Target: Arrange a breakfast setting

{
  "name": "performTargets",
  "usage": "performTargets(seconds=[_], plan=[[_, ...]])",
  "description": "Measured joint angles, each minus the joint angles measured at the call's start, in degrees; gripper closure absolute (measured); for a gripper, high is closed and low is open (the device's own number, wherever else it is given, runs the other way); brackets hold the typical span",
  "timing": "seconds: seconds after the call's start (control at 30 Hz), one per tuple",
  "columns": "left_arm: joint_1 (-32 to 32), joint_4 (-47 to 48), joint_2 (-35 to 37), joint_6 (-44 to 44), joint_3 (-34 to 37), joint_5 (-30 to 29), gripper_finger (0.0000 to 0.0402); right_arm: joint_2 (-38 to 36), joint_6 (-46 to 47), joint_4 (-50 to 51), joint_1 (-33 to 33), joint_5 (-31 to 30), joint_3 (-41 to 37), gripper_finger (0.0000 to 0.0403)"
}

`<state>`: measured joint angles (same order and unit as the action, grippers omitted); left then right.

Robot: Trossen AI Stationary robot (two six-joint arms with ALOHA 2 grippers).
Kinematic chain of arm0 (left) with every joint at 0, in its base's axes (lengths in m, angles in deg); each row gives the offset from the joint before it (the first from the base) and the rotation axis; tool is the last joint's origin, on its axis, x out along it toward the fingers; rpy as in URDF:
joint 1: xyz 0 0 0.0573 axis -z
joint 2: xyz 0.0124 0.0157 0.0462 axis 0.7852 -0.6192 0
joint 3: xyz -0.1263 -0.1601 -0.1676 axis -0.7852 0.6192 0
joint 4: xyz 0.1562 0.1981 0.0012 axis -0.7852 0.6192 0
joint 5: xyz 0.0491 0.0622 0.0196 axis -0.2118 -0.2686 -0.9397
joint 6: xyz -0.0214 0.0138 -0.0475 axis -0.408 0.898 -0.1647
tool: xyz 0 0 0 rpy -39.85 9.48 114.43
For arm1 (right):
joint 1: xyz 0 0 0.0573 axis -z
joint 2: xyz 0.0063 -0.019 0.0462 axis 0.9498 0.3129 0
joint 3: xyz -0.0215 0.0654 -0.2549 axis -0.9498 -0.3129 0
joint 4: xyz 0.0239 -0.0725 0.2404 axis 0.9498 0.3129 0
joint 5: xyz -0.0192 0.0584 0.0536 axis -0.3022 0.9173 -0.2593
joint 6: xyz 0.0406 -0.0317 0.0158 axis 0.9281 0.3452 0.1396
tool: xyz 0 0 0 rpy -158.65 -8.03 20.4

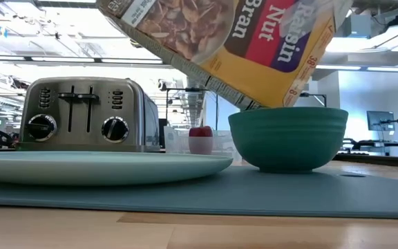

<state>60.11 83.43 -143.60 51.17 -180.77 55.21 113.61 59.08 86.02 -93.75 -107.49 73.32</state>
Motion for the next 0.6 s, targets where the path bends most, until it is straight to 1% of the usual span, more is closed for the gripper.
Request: performTargets(seconds=[0.07, 0.1, 0.2, 0.23, 0.33, 0.4, 0.53, 0.6], plan=[[-0.09, 0.13, 0.00, 0.97, -0.02, 2.40, 0.0257, -0.02, 0.01, 0.00, 0.00, 0.00, 0.00, 0.0148], [0.06, 0.12, 0.00, 1.07, -0.02, 2.05, 0.0257, -0.02, 0.13, 0.01, 0.00, 0.00, 0.00, 0.0148], [0.43, 0.04, 0.00, -0.52, -0.02, -2.46, 0.0257, 0.00, 0.39, 0.01, 0.00, 0.00, 0.00, 0.0148], [0.20, 0.02, 0.00, -0.87, -0.04, -2.43, 0.0257, 0.00, 0.37, 0.01, 0.00, 0.00, 0.00, 0.0148], [-0.33, 0.13, -0.01, -0.19, -0.07, 2.12, 0.0257, -0.01, 0.42, 0.01, 0.00, 0.00, 0.00, 0.0148], [0.30, 0.06, -0.02, -0.23, -0.07, 2.95, 0.0257, -0.02, 0.42, 0.01, 0.00, 0.00, 0.00, 0.0148], [0.27, -0.08, -0.02, -1.62, -0.07, -0.25, 0.0257, -0.02, 0.16, -0.57, 0.00, 0.00, 0.00, 0.0148], [-0.12, 0.21, -0.02, -1.46, -0.07, -0.11, 0.0257, -0.01, -0.01, -1.53, 0.00, -0.02, 0.00, 0.0148]])
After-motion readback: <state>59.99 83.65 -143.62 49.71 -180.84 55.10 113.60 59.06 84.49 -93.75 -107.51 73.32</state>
